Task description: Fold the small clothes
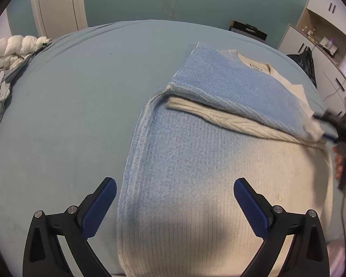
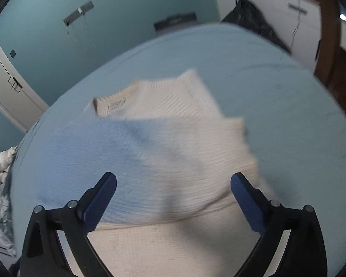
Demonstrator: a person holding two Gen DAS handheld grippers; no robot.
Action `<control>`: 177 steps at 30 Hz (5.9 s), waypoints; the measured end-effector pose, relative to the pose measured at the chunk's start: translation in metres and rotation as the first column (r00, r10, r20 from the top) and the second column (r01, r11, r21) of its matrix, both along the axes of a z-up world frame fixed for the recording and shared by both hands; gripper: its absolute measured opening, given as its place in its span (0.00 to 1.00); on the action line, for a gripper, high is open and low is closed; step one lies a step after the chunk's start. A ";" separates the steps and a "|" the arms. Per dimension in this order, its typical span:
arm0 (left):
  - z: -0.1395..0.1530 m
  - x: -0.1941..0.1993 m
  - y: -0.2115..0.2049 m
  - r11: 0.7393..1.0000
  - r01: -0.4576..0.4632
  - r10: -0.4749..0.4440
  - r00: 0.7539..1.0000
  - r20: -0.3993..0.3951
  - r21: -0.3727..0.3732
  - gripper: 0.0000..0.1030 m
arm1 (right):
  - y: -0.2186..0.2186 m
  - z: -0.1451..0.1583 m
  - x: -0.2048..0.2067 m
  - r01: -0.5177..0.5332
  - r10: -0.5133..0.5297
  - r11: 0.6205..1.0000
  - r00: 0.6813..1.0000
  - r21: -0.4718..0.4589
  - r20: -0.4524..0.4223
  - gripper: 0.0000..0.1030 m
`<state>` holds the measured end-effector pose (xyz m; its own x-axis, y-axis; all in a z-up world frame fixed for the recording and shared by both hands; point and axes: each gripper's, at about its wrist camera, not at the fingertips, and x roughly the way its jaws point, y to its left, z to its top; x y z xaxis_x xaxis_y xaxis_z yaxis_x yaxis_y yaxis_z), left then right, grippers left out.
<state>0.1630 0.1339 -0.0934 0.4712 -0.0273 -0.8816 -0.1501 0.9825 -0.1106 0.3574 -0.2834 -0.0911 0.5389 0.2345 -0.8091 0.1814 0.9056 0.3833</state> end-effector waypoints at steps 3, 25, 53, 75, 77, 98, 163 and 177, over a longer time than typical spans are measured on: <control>-0.002 0.000 0.002 1.000 -0.002 0.001 1.000 -0.007 -0.003 1.00 | 0.001 -0.030 0.015 0.013 -0.014 1.000 0.994 -0.013 -0.109 0.82; -0.009 0.006 0.000 1.000 0.006 -0.006 1.000 -0.023 0.010 1.00 | -0.107 0.007 -0.025 0.056 -0.059 0.990 0.998 0.126 0.020 0.02; -0.010 0.006 -0.001 1.000 0.012 -0.012 1.000 -0.029 0.008 1.00 | -0.036 -0.017 0.037 -0.002 -0.019 0.892 0.999 -0.452 -0.042 0.78; -0.023 0.011 -0.007 0.998 0.014 -0.010 0.998 -0.055 0.057 1.00 | -0.155 -0.062 -0.001 0.208 -0.254 0.882 0.965 -0.422 -0.056 0.26; -0.023 0.012 -0.007 0.998 0.017 -0.014 0.998 -0.056 0.056 1.00 | -0.151 -0.038 -0.018 0.316 -0.356 0.786 0.934 -0.531 0.029 0.29; -0.003 -0.013 0.010 0.994 -0.017 0.014 1.000 0.022 0.107 1.00 | -0.068 0.003 -0.192 0.007 -0.008 0.999 1.000 0.032 0.012 0.74; 0.042 -0.111 -0.024 0.919 0.395 -0.384 0.893 0.237 -0.002 0.02 | -0.131 -0.120 -0.287 0.168 0.109 0.922 0.750 0.348 -0.653 0.92; 0.044 -0.110 -0.023 0.919 0.393 -0.384 0.881 0.275 0.023 0.02 | -0.106 -0.136 -0.291 -0.023 0.198 0.964 0.729 0.265 -0.656 0.06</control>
